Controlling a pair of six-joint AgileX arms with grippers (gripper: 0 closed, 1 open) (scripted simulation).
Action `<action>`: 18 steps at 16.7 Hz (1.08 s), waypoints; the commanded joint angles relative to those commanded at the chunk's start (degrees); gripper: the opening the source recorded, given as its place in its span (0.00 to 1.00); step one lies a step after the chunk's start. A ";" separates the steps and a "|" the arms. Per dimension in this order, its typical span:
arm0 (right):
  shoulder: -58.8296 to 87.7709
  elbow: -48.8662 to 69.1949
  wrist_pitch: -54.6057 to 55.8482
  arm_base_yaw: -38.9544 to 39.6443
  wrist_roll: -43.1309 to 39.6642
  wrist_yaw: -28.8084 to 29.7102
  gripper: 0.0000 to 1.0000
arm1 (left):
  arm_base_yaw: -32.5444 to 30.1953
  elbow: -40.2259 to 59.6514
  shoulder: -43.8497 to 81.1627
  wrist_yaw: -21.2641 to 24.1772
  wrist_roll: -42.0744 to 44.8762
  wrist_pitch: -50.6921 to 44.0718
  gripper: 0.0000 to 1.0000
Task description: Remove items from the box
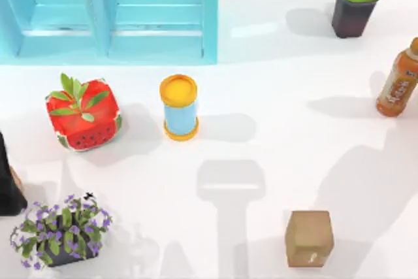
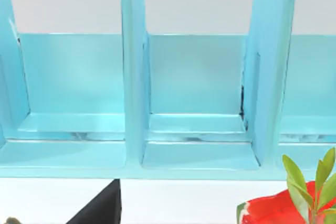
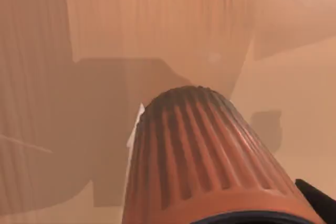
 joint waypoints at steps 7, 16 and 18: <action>-6.34 17.67 -19.16 -0.51 1.48 3.61 0.00 | 0.00 0.00 0.00 0.00 0.00 0.00 1.00; 0.12 25.34 -26.88 -0.34 -0.61 -0.94 0.00 | 0.00 0.00 0.00 0.00 0.00 0.00 1.00; 0.12 25.34 -26.88 -0.34 -0.61 -0.94 0.00 | 0.00 0.00 0.00 0.00 0.00 0.00 1.00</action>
